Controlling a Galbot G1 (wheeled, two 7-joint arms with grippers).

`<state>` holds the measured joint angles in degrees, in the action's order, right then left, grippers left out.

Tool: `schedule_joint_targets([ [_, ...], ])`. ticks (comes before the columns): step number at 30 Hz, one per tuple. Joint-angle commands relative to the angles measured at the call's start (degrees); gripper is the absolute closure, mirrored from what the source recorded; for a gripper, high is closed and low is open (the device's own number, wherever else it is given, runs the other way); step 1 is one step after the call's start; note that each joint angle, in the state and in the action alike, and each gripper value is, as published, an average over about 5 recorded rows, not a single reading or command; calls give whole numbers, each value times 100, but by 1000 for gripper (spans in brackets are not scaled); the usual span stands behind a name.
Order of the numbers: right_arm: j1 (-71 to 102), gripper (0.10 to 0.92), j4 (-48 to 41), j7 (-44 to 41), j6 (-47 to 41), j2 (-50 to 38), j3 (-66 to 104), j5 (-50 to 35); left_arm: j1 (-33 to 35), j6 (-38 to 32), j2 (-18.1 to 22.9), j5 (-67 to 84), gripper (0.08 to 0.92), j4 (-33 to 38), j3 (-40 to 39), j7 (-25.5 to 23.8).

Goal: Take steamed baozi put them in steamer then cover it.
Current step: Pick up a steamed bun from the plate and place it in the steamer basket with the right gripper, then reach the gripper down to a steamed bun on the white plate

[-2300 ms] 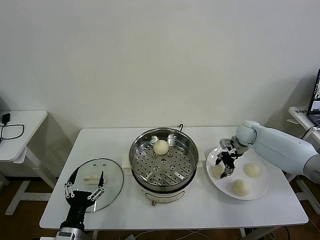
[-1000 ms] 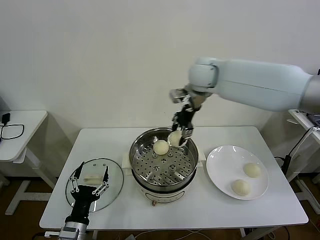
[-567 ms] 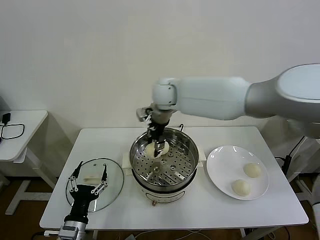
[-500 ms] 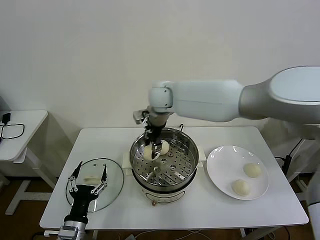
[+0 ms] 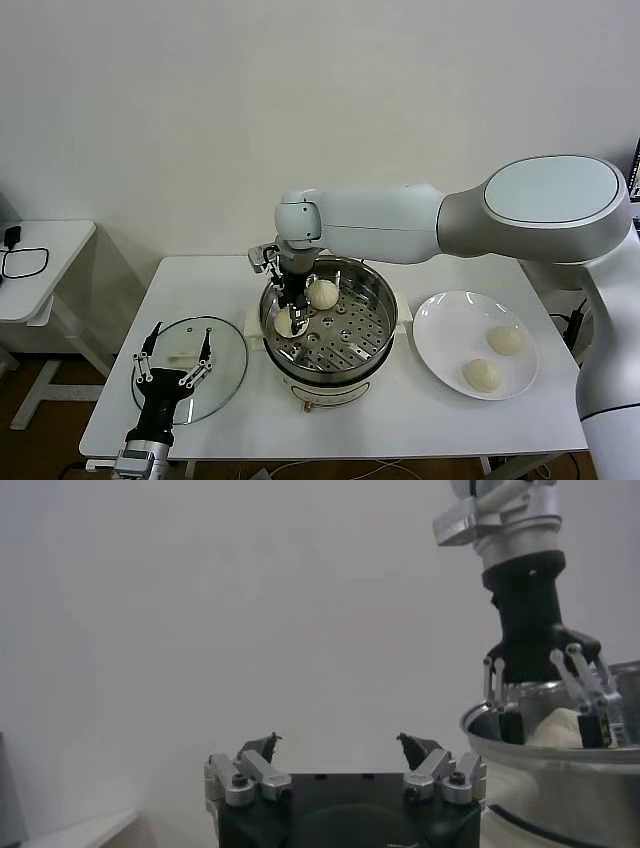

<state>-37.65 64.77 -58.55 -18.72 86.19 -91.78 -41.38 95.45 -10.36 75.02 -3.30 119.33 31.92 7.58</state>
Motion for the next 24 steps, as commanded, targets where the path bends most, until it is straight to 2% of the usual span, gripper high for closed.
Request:
schedule_joint_targets([
  [1,66,297,1,27,-15,46,6,81,-11,20,-5,32,177,-15,17,2],
  [4,-36,232,180,1,-5,-144,77,141,-6,31,-8,39,177,-4,31,1],
  [7,-293,207,525,-91,26,-527,211,266,4,43,-7,40,177,25,28,0],
  [14,-1016,203,1460,-854,476,-2184,701,1055,3,85,-6,25,177,93,-35,-3],
  [24,-1091,203,1494,-1921,1553,-4659,576,2175,-2,119,7,-8,177,134,-118,0],
])
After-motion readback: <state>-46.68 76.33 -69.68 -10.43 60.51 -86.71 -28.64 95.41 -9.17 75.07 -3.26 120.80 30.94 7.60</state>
